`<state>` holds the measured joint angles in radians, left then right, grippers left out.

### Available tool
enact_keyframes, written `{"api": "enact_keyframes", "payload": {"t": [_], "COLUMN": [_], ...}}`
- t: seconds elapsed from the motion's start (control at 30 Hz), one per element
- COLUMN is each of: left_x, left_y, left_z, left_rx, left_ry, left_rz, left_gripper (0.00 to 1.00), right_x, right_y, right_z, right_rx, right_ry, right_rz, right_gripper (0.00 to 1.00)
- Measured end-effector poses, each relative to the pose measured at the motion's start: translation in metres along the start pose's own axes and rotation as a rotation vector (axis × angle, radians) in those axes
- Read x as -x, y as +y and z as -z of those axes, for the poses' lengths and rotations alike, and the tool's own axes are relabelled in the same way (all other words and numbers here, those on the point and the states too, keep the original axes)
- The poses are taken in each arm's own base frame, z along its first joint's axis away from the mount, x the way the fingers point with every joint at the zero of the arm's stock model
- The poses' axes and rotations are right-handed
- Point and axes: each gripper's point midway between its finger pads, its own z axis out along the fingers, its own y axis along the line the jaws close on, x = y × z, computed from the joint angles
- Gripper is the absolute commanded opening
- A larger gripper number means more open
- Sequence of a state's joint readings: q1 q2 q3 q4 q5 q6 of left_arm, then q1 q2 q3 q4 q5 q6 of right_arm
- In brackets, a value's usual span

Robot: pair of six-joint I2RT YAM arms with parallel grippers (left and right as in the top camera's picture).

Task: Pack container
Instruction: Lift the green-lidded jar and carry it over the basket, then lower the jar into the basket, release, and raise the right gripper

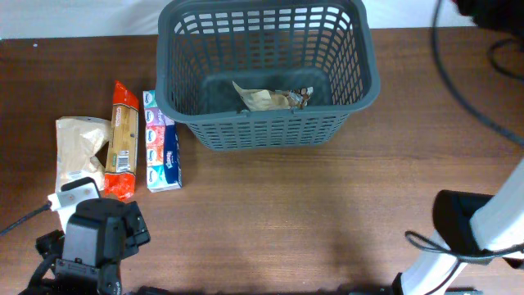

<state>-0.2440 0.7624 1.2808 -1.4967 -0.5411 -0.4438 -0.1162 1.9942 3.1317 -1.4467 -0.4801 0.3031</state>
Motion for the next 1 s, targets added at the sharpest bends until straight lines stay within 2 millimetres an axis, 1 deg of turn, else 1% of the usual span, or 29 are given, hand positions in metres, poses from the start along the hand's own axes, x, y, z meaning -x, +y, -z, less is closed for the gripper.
{"api": "enact_keyframes", "payload": {"t": [0.1,0.23,0.33,0.43,0.5,0.53,0.57,0.63,0.7,0.8,0.87,0.93,1.0], "left_x": [0.000,0.000,0.000,0.000,0.000,0.000,0.000,0.000,0.000,-0.001,-0.001,-0.001,-0.001], "left_y": [0.000,0.000,0.000,0.000,0.000,0.000,0.000,0.000,0.000,0.000,-0.001,-0.001,-0.001], "left_z": [0.000,0.000,0.000,0.000,0.000,0.000,0.000,0.000,0.000,0.000,0.000,0.000,0.000], "left_rx": [0.000,0.000,0.000,0.000,0.000,0.000,0.000,0.000,0.000,-0.003,-0.006,-0.006,-0.007], "left_ry": [0.000,0.000,0.000,0.000,0.000,0.000,0.001,0.001,0.001,0.004,0.006,0.006,0.006], "left_rz": [0.000,0.000,0.000,0.000,0.000,0.000,0.000,0.000,-0.001,-0.002,-0.002,-0.001,-0.002], "left_gripper": [0.99,1.00,1.00,1.00,1.00,0.99,1.00,0.99,1.00,1.00,1.00,1.00,1.00], "right_x": [-0.010,-0.033,-0.056,-0.084,-0.110,-0.126,-0.140,-0.169,-0.205,-0.249,-0.275,-0.295,-0.311], "right_y": [0.041,0.080,0.094,0.094,0.085,0.078,0.071,0.054,0.031,0.002,-0.015,-0.029,-0.040], "right_z": [-0.014,-0.043,-0.073,-0.109,-0.136,-0.151,-0.162,-0.184,-0.204,-0.222,-0.229,-0.234,-0.237], "right_rx": [0.110,0.189,0.162,0.097,0.033,-0.006,-0.034,-0.095,-0.164,-0.240,-0.280,-0.312,-0.334], "right_ry": [0.029,0.094,0.148,0.210,0.270,0.310,0.341,0.413,0.506,0.619,0.687,0.740,0.780], "right_rz": [0.023,0.041,0.053,0.072,0.084,0.091,0.097,0.106,0.108,0.107,0.103,0.100,0.094], "right_gripper": [0.04,0.04,0.04,0.04,0.04,0.04,0.04,0.04,0.04,0.04,0.04,0.04,0.04]}}
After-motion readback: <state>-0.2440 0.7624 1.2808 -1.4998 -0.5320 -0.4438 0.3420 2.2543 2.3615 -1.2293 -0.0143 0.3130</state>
